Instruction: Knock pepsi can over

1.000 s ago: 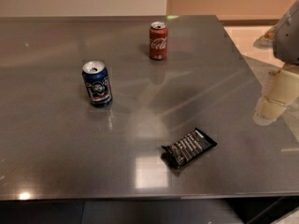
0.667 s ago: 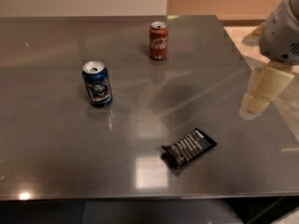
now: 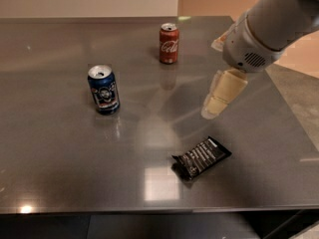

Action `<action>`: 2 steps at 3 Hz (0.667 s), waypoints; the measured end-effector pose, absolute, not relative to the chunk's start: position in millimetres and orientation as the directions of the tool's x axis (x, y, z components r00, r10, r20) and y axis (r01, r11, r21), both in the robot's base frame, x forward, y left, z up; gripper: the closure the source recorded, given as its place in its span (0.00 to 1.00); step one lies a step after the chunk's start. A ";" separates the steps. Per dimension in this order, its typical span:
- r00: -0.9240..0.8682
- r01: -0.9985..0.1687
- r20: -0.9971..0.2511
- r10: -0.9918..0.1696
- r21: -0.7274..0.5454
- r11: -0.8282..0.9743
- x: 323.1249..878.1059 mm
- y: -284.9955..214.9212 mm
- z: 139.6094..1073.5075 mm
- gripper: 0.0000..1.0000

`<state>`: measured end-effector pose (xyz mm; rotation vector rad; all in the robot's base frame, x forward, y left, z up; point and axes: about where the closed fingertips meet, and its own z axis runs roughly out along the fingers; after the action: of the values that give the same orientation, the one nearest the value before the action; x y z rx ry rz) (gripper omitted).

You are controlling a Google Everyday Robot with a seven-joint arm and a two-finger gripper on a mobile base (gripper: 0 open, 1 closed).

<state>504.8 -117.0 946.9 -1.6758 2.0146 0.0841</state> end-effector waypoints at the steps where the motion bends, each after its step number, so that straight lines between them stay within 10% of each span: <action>1: -0.069 -0.938 -0.499 -0.864 -0.262 0.226 530.6 -65.8 934.7 0.00; 2: -0.049 -0.944 -0.563 -0.825 -0.243 0.222 552.4 -22.9 923.4 0.00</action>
Offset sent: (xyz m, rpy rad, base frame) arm 0.0778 0.1460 -0.0381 0.2656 -0.0066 0.0829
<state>552.4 -22.9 923.4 -1.6275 1.8965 0.2545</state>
